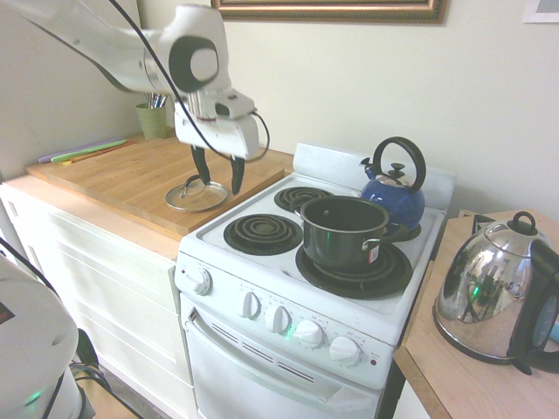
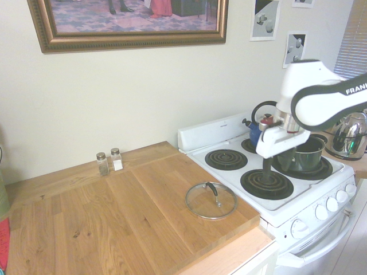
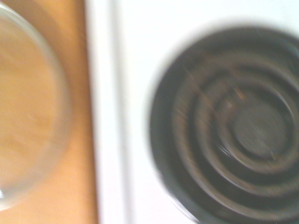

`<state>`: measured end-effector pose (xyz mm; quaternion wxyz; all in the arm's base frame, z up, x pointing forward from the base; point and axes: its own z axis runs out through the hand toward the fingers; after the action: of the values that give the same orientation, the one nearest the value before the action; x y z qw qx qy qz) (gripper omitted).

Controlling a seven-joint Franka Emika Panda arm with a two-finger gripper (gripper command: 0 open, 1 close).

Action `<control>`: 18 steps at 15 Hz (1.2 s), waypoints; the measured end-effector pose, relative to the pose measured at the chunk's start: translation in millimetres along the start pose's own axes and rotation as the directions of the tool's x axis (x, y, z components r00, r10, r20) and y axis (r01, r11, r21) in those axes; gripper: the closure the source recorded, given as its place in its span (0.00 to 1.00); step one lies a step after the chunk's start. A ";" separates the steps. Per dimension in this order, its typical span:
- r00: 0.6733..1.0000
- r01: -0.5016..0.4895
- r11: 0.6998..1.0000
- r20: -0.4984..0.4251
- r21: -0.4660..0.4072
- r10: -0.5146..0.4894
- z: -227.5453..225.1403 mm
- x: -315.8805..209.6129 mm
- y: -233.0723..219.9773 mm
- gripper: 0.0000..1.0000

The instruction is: Cover the lid of the pot

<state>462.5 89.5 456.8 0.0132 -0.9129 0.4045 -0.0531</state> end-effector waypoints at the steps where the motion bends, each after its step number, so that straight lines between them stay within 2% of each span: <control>1: 1.000 -0.004 1.000 -0.002 0.011 0.004 -11.8 -6.4 -20.2 0.00; 4: 0.999 -0.026 0.999 0.028 0.019 0.025 -13.9 -27.3 -83.4 0.00; 8: 0.997 -0.058 0.998 0.043 -0.017 0.059 18.6 -51.1 -139.9 0.00; 11: 0.996 -0.085 0.994 0.022 -0.068 0.087 45.9 -64.2 -152.8 0.00; 16: 0.995 -0.081 0.990 0.041 -0.115 0.086 75.6 -66.0 -153.8 0.00; 17: 0.995 -0.082 0.989 0.041 -0.119 0.088 78.0 -64.6 -152.8 1.00; 18: 0.995 -0.084 0.989 0.042 -0.122 0.090 79.8 -63.6 -152.2 1.00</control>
<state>540.9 237.4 382.2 -0.0299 -0.8946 0.4459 -0.0063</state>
